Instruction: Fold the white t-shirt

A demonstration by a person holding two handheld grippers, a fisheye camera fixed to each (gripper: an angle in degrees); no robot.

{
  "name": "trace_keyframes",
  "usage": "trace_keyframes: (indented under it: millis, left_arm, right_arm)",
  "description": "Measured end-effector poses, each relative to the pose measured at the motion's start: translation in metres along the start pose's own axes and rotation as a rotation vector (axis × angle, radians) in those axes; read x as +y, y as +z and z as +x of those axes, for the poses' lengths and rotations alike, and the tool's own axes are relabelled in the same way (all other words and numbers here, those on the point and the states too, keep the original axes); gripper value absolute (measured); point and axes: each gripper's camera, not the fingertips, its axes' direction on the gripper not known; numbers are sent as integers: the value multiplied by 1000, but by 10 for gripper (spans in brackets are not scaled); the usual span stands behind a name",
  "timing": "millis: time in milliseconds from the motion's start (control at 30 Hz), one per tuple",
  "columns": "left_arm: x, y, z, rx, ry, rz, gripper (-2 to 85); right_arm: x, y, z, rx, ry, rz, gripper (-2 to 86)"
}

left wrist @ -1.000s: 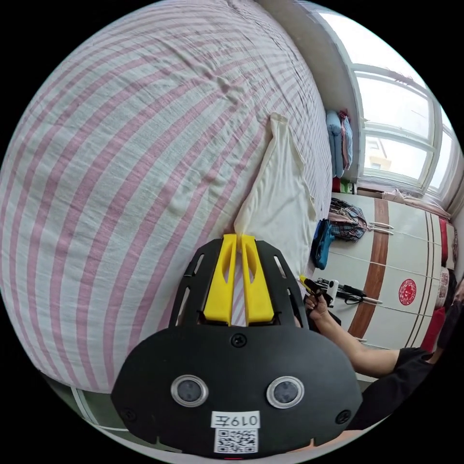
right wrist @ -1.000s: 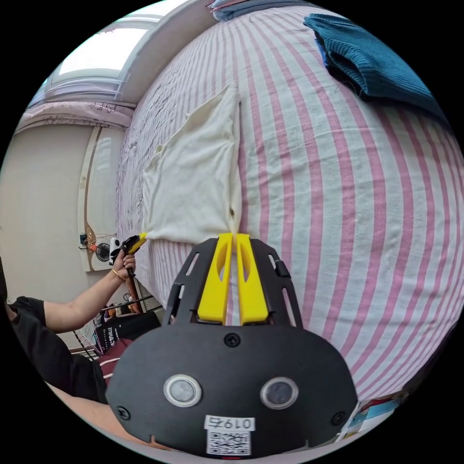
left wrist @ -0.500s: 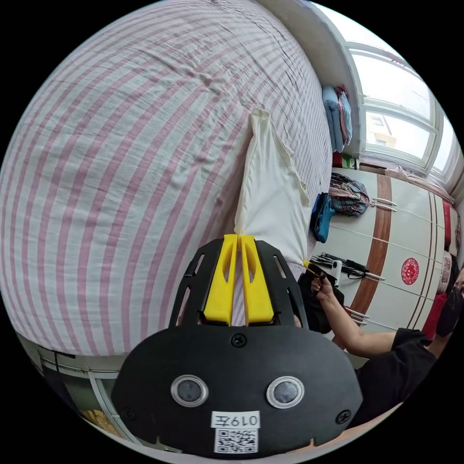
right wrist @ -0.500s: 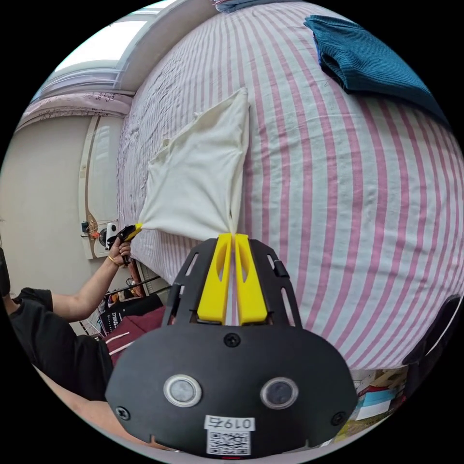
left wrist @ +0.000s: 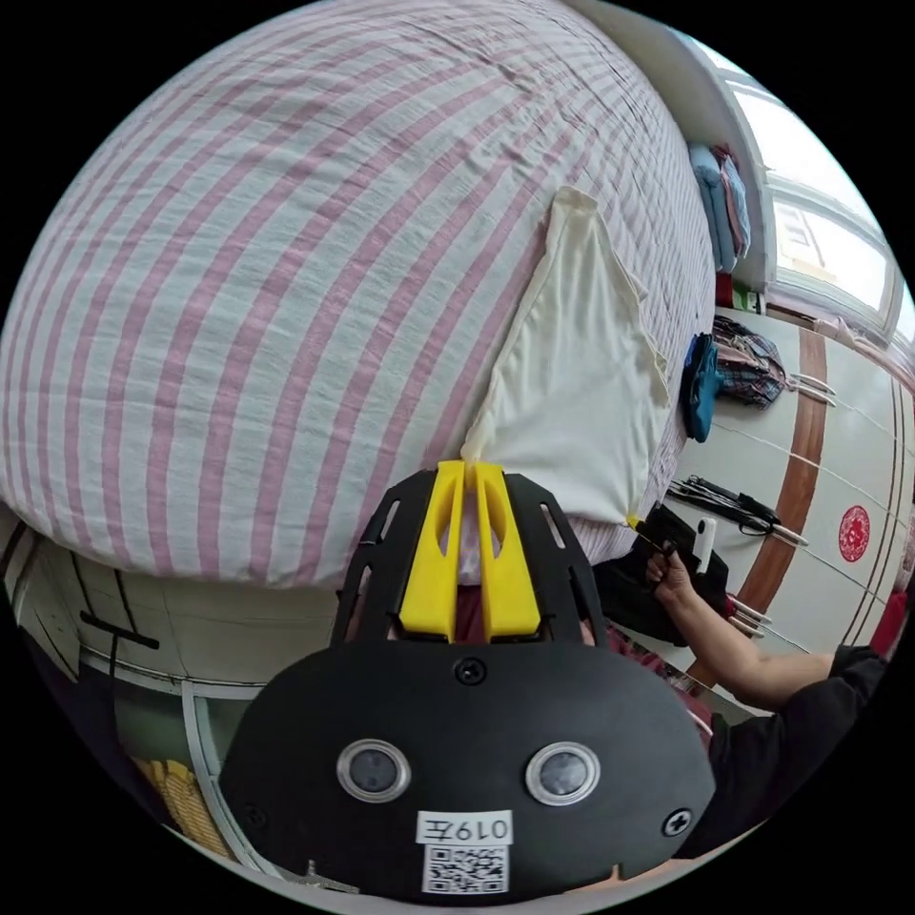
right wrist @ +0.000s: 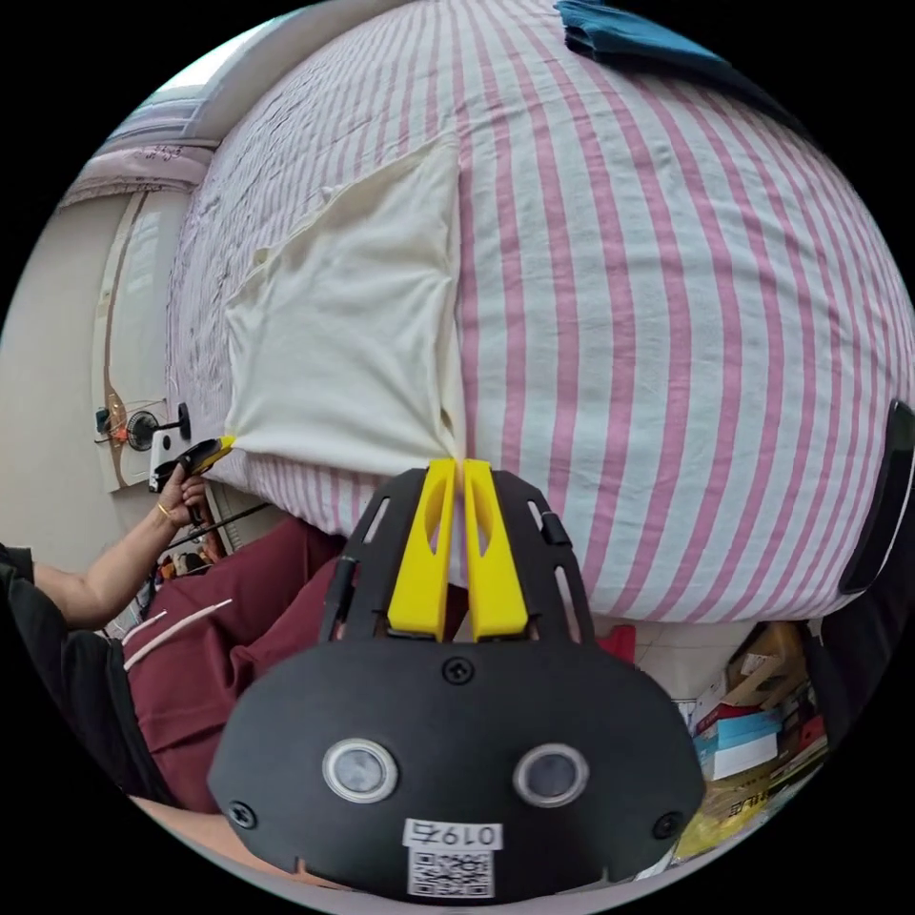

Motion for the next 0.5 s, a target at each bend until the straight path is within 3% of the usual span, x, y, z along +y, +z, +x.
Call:
trace_keyframes:
  millis: [167, 400, 500]
  left_arm:
    - [19, 18, 9, -76, 136, 5, 53]
    - [50, 22, -13, 65, 140, -1, 71]
    - [68, 19, -28, 69, 105, 3, 63]
  right_arm:
    - [16, 32, -20, 131, -26, 22, 53]
    - [50, 52, -6, -58, 67, 89, 85]
    - [68, 56, 0, -22, 91, 85, 64]
